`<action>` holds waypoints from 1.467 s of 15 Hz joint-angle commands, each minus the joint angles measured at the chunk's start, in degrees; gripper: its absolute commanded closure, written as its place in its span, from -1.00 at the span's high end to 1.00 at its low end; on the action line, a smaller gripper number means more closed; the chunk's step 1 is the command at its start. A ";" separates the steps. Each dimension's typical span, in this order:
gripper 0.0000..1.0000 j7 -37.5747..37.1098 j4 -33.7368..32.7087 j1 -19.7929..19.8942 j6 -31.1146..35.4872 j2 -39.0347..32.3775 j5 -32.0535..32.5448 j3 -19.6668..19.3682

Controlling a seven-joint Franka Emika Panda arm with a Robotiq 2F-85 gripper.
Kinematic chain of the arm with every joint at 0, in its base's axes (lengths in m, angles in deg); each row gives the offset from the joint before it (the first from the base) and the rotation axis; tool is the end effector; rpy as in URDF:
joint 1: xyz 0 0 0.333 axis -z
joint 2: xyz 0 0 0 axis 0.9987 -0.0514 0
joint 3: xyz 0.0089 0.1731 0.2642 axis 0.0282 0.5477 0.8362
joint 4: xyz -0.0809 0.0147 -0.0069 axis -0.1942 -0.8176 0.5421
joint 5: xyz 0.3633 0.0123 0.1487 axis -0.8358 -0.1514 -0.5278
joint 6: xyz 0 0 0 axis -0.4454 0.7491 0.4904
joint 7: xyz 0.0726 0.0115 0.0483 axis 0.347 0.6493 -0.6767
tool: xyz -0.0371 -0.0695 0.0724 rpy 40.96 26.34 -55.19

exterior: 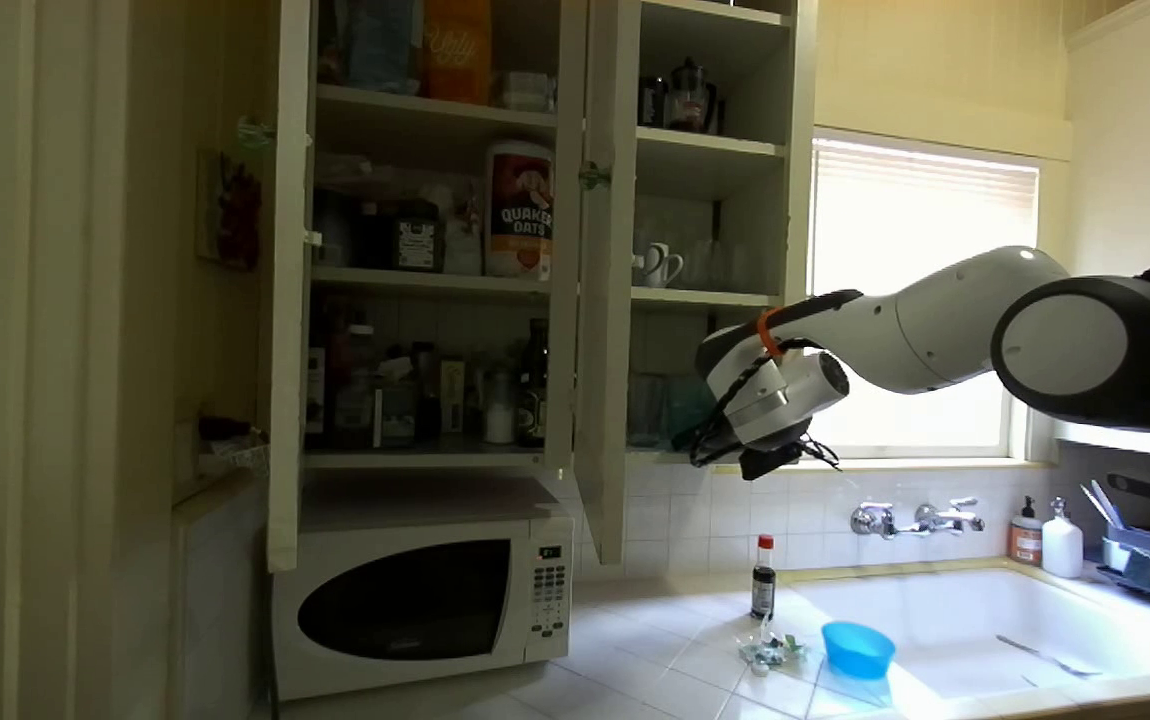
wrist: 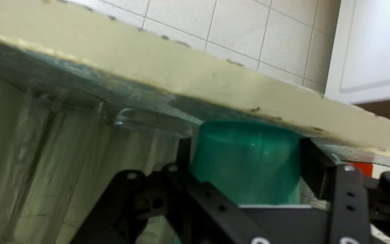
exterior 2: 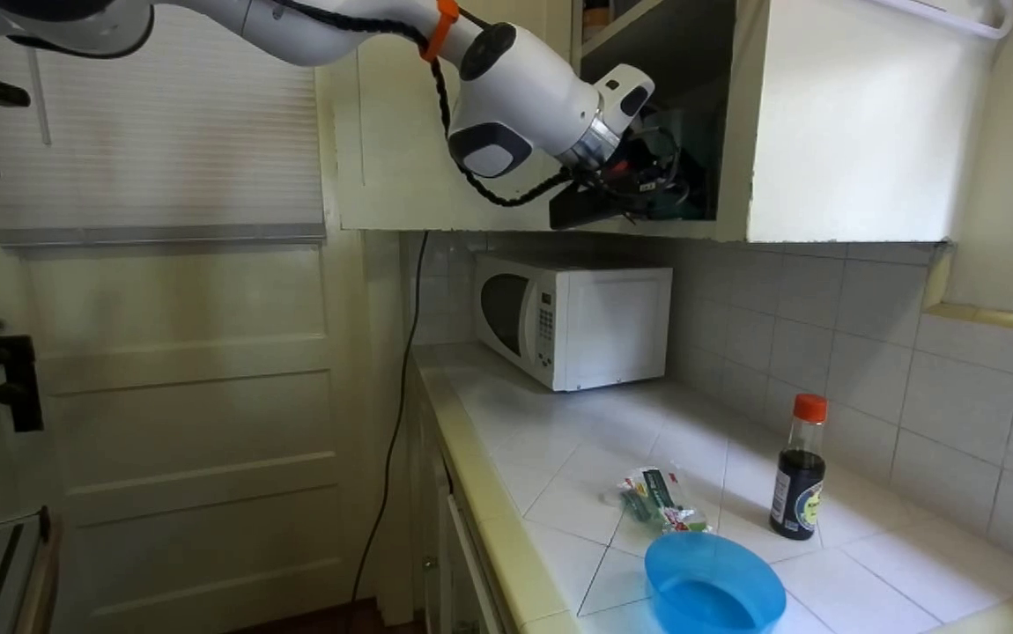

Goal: Remove the blue cup from the cupboard

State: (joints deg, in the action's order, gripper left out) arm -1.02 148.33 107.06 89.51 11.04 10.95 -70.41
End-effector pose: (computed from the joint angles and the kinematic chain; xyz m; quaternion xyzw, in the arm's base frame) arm 0.6698 -0.2063 0.5028 0.8368 0.0663 0.5345 0.0980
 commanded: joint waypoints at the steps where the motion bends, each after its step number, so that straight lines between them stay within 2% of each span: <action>1: 0.05 5.92 6.03 2.12 0.49 3.72 -4.09 2.93; 5: 0.05 9.78 9.39 3.84 0.96 6.98 -9.75 4.89; 9: 0.05 16.79 11.26 5.64 2.58 10.44 -19.38 6.79; 14: 0.05 26.66 15.09 6.22 1.81 15.61 -30.38 6.39; 22: 0.05 33.14 27.18 5.46 0.69 21.10 -37.21 5.98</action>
State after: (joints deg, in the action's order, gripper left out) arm 28.14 170.26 112.41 91.59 28.56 -21.86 -64.51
